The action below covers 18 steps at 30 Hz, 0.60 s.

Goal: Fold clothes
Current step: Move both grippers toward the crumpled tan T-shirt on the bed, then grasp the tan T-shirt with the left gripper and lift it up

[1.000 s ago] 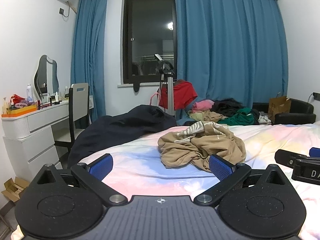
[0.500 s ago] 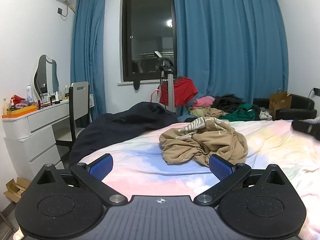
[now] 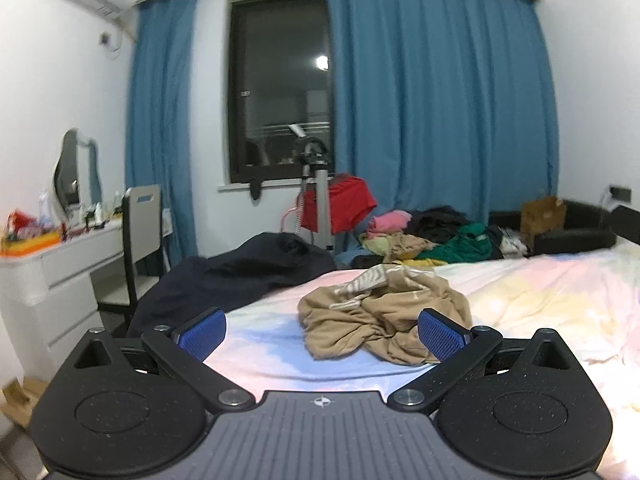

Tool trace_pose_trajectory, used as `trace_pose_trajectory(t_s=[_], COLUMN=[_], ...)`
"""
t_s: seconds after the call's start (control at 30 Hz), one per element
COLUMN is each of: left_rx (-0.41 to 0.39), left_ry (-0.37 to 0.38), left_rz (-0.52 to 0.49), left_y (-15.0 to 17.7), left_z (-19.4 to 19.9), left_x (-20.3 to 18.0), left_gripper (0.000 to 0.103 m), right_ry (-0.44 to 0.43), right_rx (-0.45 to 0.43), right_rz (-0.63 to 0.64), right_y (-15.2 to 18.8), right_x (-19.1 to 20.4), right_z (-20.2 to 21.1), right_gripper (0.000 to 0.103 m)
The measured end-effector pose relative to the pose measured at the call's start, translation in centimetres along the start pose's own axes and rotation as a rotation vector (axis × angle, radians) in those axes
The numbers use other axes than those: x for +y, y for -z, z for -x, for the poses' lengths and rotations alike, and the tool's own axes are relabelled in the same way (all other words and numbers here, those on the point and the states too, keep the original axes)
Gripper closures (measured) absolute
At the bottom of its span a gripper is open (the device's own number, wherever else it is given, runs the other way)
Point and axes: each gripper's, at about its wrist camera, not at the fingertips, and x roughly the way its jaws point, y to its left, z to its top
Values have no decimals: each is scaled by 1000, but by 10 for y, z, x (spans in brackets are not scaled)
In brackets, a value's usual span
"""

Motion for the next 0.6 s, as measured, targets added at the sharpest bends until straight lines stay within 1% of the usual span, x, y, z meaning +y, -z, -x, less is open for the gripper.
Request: trace_pose_trajectory(t_s=[0.07, 0.1, 0.17, 0.23, 0.3, 0.47, 0.5, 0.57, 0.6], left_rx=[19, 33, 59, 87, 125, 213, 234, 281, 308], left_ry=[-9, -6, 7, 18, 33, 57, 64, 90, 107], left_rz=[-52, -74, -114, -160, -214, -365, -381, -395, -404], left_y=[-18, -26, -40, -47, -46, -4, 6, 30, 41], left_z=[-9, -16, -32, -57, -89, -184, -203, -241, -259], left_x=[-10, -14, -22, -29, -36, -46, -47, -48, -50], left_gripper=[0, 0, 0, 0, 0, 5, 6, 13, 14], right_ry=[1, -3, -13, -15, -7, 13, 21, 33, 39], right_rx=[26, 55, 84, 107, 127, 186, 208, 242, 259], right_rz=[-17, -27, -68, -112, -148, -227, -227, -212, -201], right_y=[-1, -2, 0, 3, 7, 28, 34, 45, 51], right_x=[-9, -14, -21, -27, -29, -31, -30, -28, -28], right_z=[3, 1, -2, -6, -16, -43, -49, -60, -66], right_gripper=[0, 0, 0, 0, 0, 0, 0, 0, 0])
